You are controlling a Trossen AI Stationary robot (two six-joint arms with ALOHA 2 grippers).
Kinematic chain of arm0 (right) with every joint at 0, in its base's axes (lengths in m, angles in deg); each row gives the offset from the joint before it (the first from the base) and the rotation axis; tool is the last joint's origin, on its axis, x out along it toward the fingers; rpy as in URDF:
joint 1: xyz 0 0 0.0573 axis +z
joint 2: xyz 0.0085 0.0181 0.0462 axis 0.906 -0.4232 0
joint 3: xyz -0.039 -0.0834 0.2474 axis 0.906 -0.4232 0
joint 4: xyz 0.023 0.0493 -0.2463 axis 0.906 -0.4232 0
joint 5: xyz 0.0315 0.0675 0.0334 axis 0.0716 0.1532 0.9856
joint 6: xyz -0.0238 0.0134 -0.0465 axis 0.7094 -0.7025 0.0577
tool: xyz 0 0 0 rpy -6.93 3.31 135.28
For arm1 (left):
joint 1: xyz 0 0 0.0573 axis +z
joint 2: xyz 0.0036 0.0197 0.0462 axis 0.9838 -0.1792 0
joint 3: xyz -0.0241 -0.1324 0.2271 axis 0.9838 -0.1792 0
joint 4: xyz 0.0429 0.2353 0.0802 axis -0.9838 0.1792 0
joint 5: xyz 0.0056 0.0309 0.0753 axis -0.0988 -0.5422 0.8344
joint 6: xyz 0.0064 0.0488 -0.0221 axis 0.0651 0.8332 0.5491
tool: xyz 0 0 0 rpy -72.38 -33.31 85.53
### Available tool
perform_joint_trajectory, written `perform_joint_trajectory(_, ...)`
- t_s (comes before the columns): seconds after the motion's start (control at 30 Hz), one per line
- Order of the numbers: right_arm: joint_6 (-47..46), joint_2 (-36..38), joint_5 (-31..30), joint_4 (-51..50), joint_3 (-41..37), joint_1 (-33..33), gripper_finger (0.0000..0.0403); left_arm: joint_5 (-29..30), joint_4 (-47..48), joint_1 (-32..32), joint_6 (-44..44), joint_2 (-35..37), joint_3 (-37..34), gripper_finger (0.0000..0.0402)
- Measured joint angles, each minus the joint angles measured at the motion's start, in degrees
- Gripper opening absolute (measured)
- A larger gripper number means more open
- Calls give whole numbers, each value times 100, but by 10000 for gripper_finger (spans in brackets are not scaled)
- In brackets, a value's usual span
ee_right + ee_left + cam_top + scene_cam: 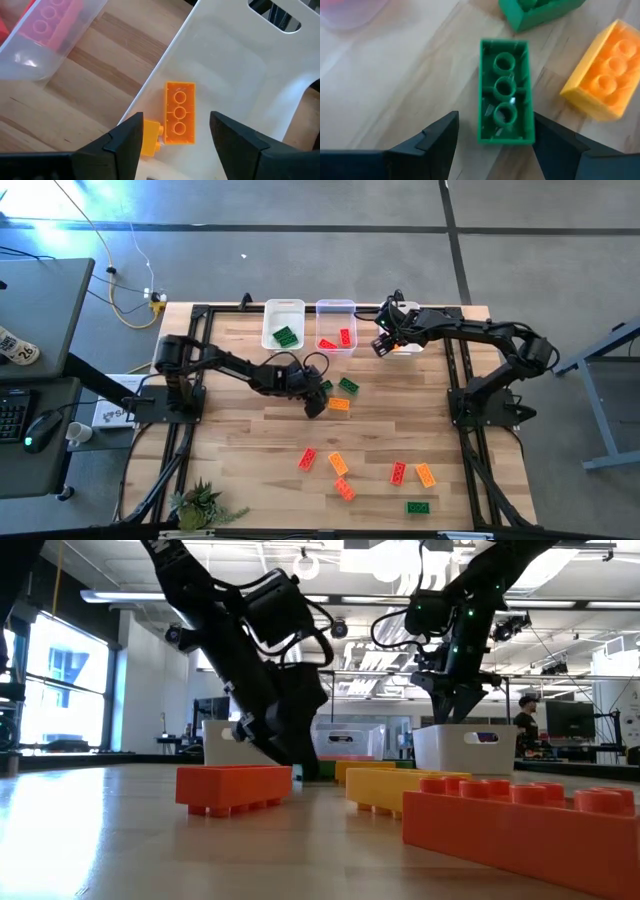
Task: Sort & place blocks by color
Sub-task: Put the green game piece into the left white bin
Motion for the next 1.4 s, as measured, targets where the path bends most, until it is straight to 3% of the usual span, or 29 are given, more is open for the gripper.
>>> perform_joint_trajectory(0.33,-2,2,49,22,0,2,216,274,-229,-63,331,-249,19,210)
perform_joint_trajectory(0.63,-2,192,174,20,0,2,216,209,-290,-59,540,-245,15,111)
perform_joint_trajectory(1.03,-306,979,224,29,0,385,216,178,185,33,715,350,-7,111)
perform_joint_trajectory(1.4,-654,1095,364,129,0,1198,216,422,705,159,1030,1234,-7,111)
